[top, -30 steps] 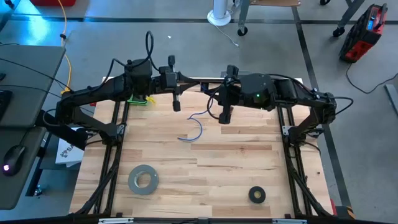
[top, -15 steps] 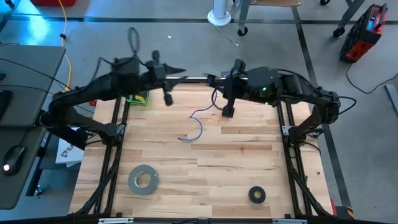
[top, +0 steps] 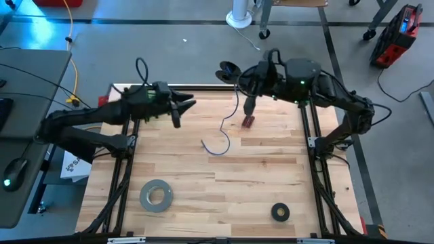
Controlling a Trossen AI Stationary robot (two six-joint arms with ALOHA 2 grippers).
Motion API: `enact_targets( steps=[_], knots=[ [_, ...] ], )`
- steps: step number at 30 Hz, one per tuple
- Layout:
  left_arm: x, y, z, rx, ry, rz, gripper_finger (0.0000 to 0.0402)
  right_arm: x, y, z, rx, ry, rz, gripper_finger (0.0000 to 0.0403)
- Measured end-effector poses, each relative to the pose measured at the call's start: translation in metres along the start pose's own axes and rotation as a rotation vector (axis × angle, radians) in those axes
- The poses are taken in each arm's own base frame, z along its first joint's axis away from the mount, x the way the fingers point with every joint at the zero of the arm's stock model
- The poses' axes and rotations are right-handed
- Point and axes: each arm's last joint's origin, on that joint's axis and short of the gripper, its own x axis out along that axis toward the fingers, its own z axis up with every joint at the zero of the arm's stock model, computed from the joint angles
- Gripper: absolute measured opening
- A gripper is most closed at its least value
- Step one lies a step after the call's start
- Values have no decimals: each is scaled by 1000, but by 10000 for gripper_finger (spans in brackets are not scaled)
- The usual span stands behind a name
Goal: Coil cords
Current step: Coil the blue wire onto a spool
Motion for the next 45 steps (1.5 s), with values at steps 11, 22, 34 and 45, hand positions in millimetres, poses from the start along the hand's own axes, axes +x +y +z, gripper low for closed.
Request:
enact_targets(
  steps=[11, 22, 34, 45],
  knots=[
    [35, -18, 6, 30, -64, -45, 192, 30, 13, 0, 113, -100, 66, 0],
    [43, -23, 12, -16, -83, -221, 229, 31, 14, 5, 127, -161, 73, 0],
    [64, -37, -6, 32, -66, -200, 230, 38, 20, 6, 139, -209, 148, 0],
    [59, -50, -10, 42, -44, -249, 189, 37, 20, 10, 125, -244, 165, 0]
  ],
)
